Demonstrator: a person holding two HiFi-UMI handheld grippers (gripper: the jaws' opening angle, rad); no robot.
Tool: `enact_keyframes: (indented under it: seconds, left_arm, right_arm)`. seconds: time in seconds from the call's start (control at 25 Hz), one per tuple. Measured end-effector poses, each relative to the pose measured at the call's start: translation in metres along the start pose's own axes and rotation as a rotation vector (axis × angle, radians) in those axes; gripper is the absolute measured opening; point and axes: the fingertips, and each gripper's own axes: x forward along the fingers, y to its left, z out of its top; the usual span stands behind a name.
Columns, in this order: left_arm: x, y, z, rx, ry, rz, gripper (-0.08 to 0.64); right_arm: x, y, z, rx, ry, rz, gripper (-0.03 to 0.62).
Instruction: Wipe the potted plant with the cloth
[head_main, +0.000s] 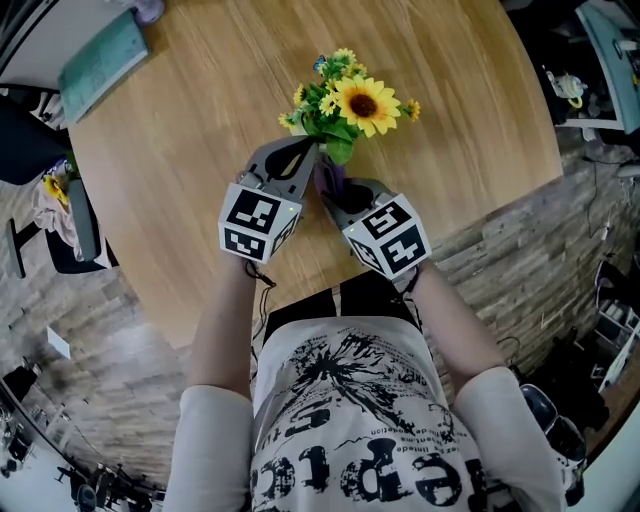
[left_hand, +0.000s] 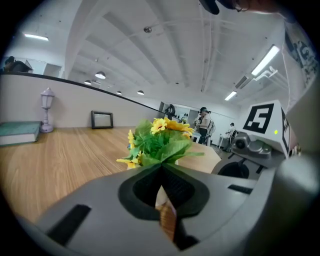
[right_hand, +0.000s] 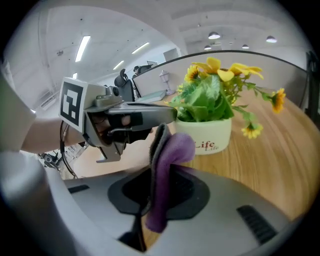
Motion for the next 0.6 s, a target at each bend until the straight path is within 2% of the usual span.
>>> enact_keyframes:
  seconds: [0.12,0.36,0.6]
  left_arm:
    - [0.001,0.002,0.001,-0.008,0.005,0.011,0.003]
    - [0.001,0.001,0.0,-0.02,0.025,0.049,0.003]
    - [0.004,0.002,-0.001,-0.02,0.073,0.109,0.003]
  right_arm:
    - [-0.015,-0.022,-0.009,0.015,0.02,-0.06,0.072]
    - [-0.048,-0.079,-0.026,0.109,0.026,-0.165,0.074]
    - [-0.064,-0.129,-0.018,0.042,0.042,-0.213,0.074]
